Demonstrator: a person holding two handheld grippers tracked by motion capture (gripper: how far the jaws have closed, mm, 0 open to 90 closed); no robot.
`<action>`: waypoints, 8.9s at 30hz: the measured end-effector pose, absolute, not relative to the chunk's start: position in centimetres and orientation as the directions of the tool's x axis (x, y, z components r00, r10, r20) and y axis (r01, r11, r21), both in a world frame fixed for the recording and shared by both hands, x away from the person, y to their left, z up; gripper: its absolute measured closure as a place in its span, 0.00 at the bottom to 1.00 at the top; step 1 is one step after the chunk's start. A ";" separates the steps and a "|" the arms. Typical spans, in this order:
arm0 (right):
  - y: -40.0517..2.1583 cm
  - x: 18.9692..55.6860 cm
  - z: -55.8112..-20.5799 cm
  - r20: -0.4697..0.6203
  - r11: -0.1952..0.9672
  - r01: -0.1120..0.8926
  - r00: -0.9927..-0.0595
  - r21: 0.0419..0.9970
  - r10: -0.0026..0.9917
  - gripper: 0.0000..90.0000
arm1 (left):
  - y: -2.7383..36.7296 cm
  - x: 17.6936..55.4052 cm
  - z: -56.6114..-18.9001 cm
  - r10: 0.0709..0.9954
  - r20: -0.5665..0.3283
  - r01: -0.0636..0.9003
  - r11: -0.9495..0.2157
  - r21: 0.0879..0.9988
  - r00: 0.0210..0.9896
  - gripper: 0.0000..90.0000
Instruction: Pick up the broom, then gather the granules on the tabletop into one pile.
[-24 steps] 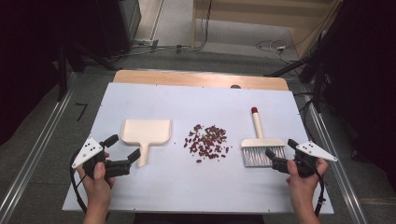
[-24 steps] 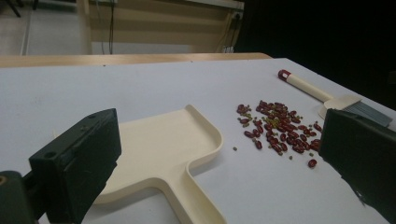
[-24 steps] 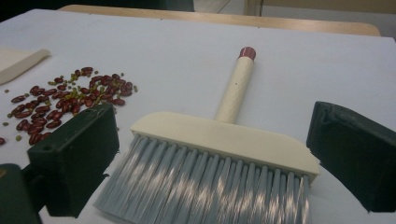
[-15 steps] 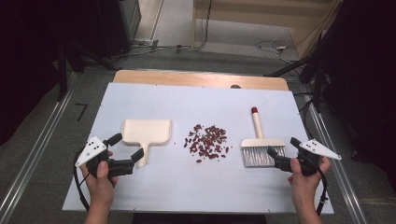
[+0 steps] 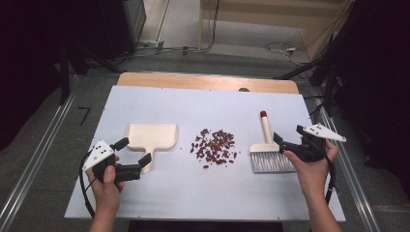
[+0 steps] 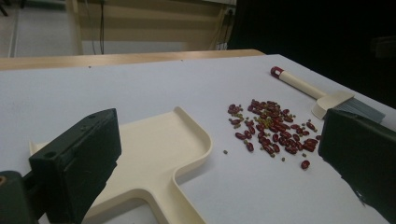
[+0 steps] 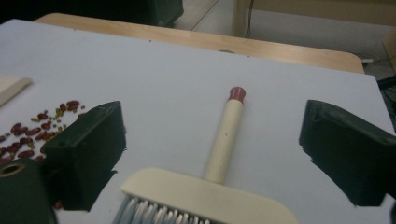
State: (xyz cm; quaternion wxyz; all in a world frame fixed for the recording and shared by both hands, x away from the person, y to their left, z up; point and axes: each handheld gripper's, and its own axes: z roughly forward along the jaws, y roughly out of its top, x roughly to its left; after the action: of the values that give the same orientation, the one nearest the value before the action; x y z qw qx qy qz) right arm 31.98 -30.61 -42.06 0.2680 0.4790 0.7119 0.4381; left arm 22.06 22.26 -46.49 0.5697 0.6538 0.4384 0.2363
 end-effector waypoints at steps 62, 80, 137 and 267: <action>-30.3 38.1 -46.4 0.291 0.003 0.684 -0.314 0.729 0.904 0.78 | 20.0 22.4 -46.4 0.809 -0.153 0.305 -0.034 0.952 0.568 0.00; -27.1 31.7 -42.0 0.215 -0.051 0.265 -0.640 0.963 0.738 0.77 | 16.1 21.8 -44.0 0.781 -0.071 0.232 -0.096 0.968 0.621 0.00; -14.0 25.9 -42.5 0.027 0.056 0.073 -0.812 0.996 0.583 0.77 | 7.2 21.2 -44.0 0.726 -0.210 0.439 -0.139 0.888 0.655 0.76; -19.7 32.2 -46.5 -0.059 0.305 0.316 -0.601 0.898 0.797 0.73 | 22.6 22.8 -45.0 0.721 -0.203 0.352 -0.061 0.934 0.663 0.00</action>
State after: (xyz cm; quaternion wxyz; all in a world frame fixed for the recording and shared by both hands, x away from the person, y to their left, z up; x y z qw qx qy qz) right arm 32.15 -19.70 -46.51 0.2589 0.3637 0.7650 0.4641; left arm 22.77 22.56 -44.99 0.5716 0.7103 0.3778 0.1612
